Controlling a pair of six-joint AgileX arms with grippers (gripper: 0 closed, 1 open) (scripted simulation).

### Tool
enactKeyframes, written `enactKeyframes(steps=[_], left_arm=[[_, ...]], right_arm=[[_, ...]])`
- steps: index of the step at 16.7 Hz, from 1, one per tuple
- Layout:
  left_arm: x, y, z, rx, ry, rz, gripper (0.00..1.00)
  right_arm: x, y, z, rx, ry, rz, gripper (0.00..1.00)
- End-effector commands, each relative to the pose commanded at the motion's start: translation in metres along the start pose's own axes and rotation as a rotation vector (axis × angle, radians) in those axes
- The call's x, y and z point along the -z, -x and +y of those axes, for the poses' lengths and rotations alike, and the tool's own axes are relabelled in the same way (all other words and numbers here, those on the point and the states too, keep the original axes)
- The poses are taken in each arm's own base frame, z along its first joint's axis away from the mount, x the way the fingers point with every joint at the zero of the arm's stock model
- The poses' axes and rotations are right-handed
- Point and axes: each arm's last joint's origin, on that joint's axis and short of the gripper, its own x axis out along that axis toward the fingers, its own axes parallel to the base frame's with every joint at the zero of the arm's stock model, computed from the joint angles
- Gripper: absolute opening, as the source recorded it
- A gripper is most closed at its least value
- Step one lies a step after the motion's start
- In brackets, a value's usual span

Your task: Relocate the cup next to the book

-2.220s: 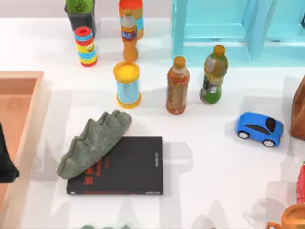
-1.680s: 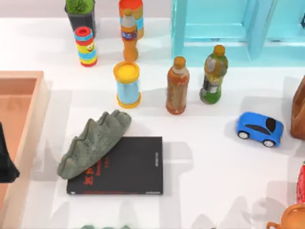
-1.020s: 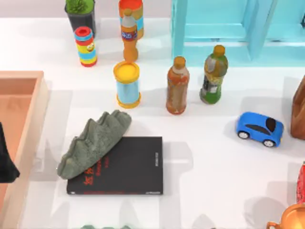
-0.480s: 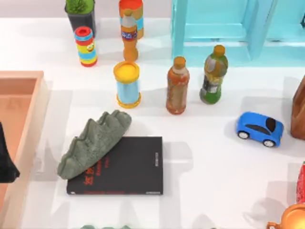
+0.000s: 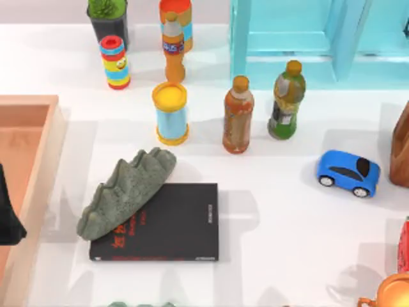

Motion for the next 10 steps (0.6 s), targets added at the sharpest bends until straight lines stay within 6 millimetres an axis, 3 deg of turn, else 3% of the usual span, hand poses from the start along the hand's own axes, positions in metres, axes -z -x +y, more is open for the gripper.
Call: enactKeyframes(steps=[5,10], left_arm=[[0.000,0.000,0.000,0.000,0.000,0.000,1.00],[0.000,0.000,0.000,0.000,0.000,0.000,1.00]], right_arm=[[-0.001,-0.005,-0.001,0.000,0.001,-0.001,1.00],[0.003,-0.056,-0.004,0.004,-0.001,0.004,1.00]])
